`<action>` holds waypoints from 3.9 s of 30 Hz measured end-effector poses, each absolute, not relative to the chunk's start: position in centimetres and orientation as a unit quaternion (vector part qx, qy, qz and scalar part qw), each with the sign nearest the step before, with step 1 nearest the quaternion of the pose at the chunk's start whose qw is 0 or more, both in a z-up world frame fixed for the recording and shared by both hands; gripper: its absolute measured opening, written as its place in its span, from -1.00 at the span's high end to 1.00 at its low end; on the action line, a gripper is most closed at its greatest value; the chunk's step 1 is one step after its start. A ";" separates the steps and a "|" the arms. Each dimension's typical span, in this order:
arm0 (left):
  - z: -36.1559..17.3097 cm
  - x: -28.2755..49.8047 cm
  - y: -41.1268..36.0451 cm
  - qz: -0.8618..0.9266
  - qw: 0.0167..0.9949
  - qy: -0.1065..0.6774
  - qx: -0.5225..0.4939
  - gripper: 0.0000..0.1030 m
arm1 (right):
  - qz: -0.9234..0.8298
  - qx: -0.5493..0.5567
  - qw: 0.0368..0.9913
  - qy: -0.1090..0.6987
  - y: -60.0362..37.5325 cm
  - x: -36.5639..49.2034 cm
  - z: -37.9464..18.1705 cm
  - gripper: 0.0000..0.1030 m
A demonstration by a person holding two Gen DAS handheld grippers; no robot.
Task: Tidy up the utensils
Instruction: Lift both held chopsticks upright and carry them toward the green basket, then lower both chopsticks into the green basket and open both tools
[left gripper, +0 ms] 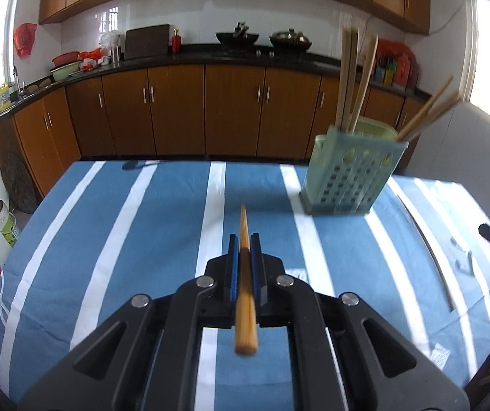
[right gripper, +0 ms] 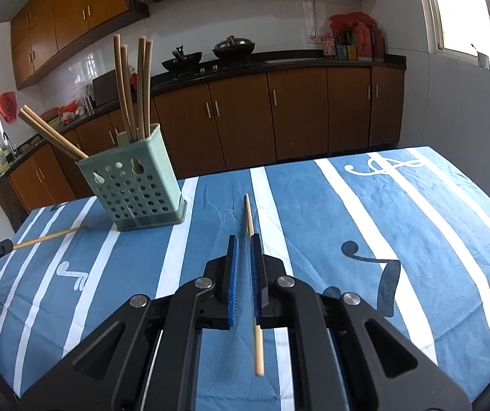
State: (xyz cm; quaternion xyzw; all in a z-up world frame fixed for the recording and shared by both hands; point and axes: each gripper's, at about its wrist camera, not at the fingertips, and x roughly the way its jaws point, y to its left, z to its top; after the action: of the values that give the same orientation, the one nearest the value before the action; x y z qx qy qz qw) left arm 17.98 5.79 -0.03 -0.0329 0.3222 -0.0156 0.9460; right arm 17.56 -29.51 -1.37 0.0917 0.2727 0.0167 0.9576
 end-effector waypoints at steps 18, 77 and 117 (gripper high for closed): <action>0.7 17.8 6.5 -0.017 0.950 0.307 -0.050 0.85 | 0.063 0.046 0.902 0.425 -25.9 19.0 -9.4 0.41; 13.2 15.4 -0.6 -0.134 0.977 0.167 0.000 0.85 | 0.125 0.114 0.982 0.078 -27.3 14.4 13.9 0.86; 11.4 28.5 -2.5 -0.113 0.970 0.215 -0.036 0.60 | 0.111 0.120 0.978 0.131 -22.5 25.4 11.4 0.16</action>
State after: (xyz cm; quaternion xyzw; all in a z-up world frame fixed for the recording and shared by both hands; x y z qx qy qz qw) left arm 28.46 -2.48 11.39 -0.0362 0.2146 -0.1128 0.9695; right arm 25.44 -22.49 11.43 0.1196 0.1307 0.1115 0.9778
